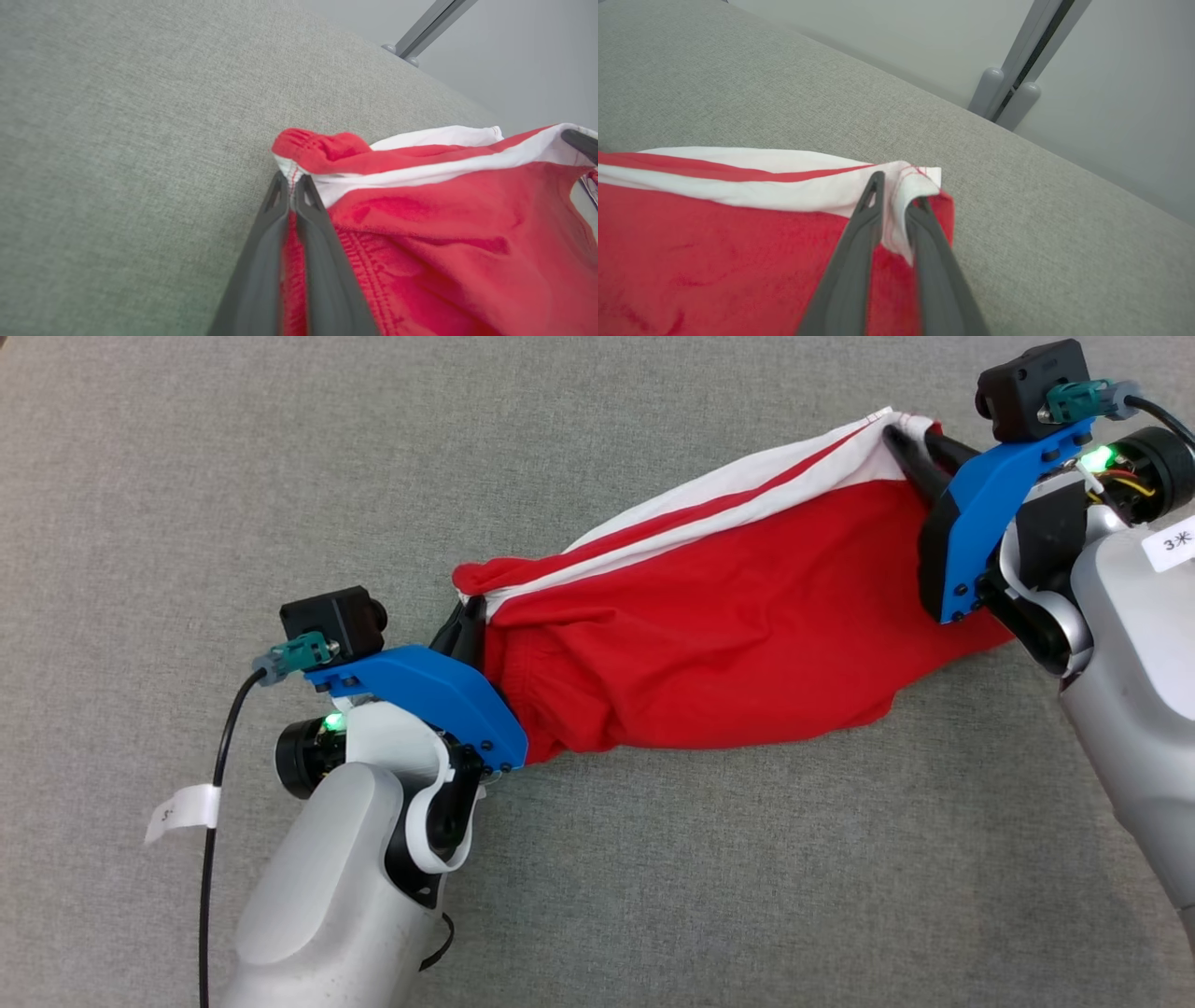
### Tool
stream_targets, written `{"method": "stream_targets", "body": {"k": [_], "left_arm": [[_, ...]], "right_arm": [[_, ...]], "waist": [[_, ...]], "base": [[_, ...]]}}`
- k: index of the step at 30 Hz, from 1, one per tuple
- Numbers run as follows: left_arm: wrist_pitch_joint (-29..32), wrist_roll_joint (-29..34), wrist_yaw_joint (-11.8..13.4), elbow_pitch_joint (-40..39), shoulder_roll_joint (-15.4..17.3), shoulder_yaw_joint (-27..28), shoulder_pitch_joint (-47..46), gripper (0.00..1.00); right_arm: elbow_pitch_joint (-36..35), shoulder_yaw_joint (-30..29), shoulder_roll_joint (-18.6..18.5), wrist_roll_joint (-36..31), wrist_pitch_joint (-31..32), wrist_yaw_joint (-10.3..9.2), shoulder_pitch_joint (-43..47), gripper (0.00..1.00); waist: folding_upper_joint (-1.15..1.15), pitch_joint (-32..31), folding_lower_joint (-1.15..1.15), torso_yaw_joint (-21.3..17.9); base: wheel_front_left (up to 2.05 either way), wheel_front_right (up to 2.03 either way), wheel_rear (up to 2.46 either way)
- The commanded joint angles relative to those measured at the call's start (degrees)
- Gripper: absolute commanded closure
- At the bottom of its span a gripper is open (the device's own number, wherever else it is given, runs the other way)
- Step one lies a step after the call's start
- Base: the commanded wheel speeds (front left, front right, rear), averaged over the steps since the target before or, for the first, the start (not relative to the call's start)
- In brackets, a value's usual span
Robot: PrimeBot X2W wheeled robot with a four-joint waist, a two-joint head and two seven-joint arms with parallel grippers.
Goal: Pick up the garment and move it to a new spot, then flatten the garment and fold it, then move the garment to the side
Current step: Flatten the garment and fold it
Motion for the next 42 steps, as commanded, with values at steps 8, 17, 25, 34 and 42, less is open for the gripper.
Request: {"method": "stream_targets", "body": {"k": [8,17,25,34,42], "left_arm": [[-2.62,-1.09,-2.21,0.11,0.06,-0.55,0.92,0.00],[-11.13,1.70,-5.82,-2.45,4.65,-0.58,7.58,0.00],[-25.27,7.47,-9.30,-1.40,6.44,-0.60,11.60,0.00],[-26.29,18.11,-11.25,-7.28,3.00,7.77,16.65,0.00],[-26.31,22.99,-14.35,-7.79,-0.05,12.88,18.63,0.00]], "right_arm": [[4.21,1.63,0.60,3.10,-3.21,0.01,-0.65,0.00],[5.49,1.39,-0.89,7.86,-1.33,0.02,4.90,0.00],[6.74,-5.93,-0.58,6.11,-3.84,0.01,10.33,0.00],[13.23,-19.63,4.20,-0.20,-6.05,0.02,9.34,0.00],[21.28,-29.30,7.48,-10.51,-7.81,0.02,7.20,0.00]], "waist": [[-0.02,-2.37,-0.01,0.44],[-0.02,-8.38,-0.01,0.40],[-0.02,-10.61,-0.01,1.64],[-0.02,-7.82,-0.01,4.14],[-0.02,-5.80,-0.01,6.93]], "base": [[0.00,0.00,0.00],[0.00,0.00,0.00],[0.00,0.00,0.00],[0.00,0.00,0.00],[0.00,0.00,0.00]]}}
